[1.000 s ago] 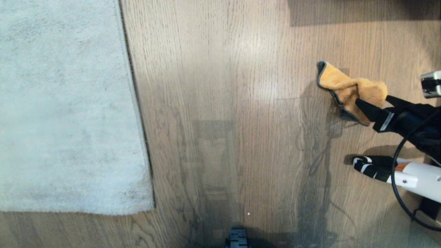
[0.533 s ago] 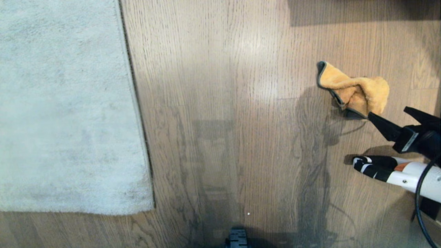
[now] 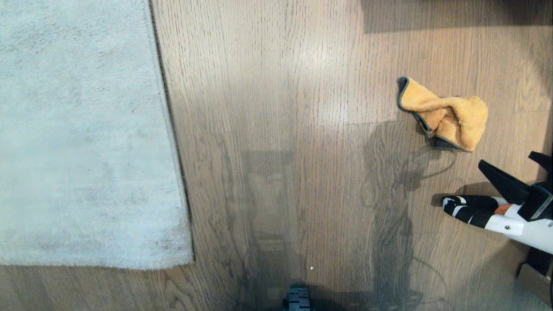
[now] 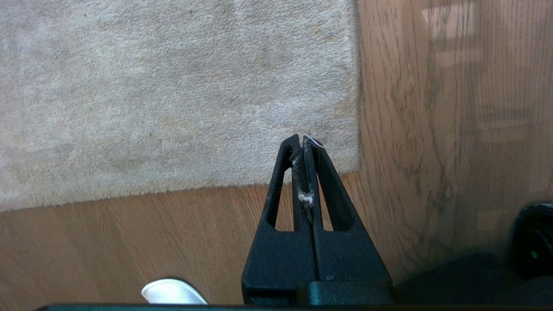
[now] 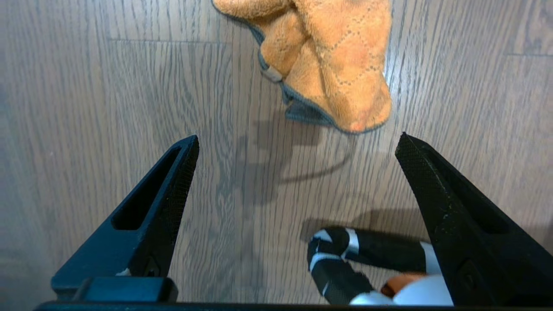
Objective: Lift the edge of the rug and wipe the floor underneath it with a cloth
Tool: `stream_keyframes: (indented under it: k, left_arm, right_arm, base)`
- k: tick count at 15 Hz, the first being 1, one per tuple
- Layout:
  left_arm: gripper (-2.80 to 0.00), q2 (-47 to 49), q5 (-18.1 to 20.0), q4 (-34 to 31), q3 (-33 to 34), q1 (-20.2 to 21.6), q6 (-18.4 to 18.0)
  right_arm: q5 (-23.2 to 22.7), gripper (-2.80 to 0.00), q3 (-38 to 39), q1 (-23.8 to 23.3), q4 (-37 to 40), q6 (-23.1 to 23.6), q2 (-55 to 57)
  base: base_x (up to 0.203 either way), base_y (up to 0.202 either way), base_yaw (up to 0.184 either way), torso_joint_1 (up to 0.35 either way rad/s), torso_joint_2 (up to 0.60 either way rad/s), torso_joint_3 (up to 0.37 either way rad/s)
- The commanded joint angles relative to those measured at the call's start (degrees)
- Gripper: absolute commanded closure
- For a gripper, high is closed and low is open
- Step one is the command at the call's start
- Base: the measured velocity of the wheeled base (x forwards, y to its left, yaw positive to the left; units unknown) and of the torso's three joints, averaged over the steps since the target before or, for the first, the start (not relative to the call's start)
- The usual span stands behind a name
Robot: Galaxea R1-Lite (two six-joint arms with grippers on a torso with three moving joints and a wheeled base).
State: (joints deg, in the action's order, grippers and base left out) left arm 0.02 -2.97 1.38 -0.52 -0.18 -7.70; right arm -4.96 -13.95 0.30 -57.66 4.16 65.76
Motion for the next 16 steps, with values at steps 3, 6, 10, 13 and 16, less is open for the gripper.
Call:
stream_keyframes:
  k: [3, 6, 10, 13, 16]
  left_arm:
    - [0.00, 0.0, 0.0, 0.0, 0.0, 0.0, 0.0]
    - [0.00, 0.0, 0.0, 0.0, 0.0, 0.0, 0.0]
    - [0.00, 0.0, 0.0, 0.0, 0.0, 0.0, 0.0]
    - [0.00, 0.0, 0.0, 0.0, 0.0, 0.0, 0.0]
    - [0.00, 0.0, 0.0, 0.0, 0.0, 0.0, 0.0]
  right_arm:
    - [0.0, -2.80, 0.7, 0.1, 3.6, 0.1, -5.8]
    - [0.0, 0.00, 1.8, 0.1, 4.9, 0.1, -8.2]
    - [0.0, 0.00, 4.1, 0.1, 5.0, 0.1, -11.0]
    - [0.0, 0.00, 6.7, 0.1, 5.0, 0.1, -13.3]
    - [0.0, 0.00, 9.7, 0.1, 5.0, 0.1, -15.9]
  base:
    - [0.000, 0.000, 0.000, 0.000, 0.00, 0.000]
    - [0.000, 0.000, 0.000, 0.000, 0.00, 0.000]
    - [0.000, 0.000, 0.000, 0.000, 0.00, 0.000]
    - [0.000, 0.000, 0.000, 0.000, 0.00, 0.000]
    - [0.000, 0.000, 0.000, 0.000, 0.00, 0.000]
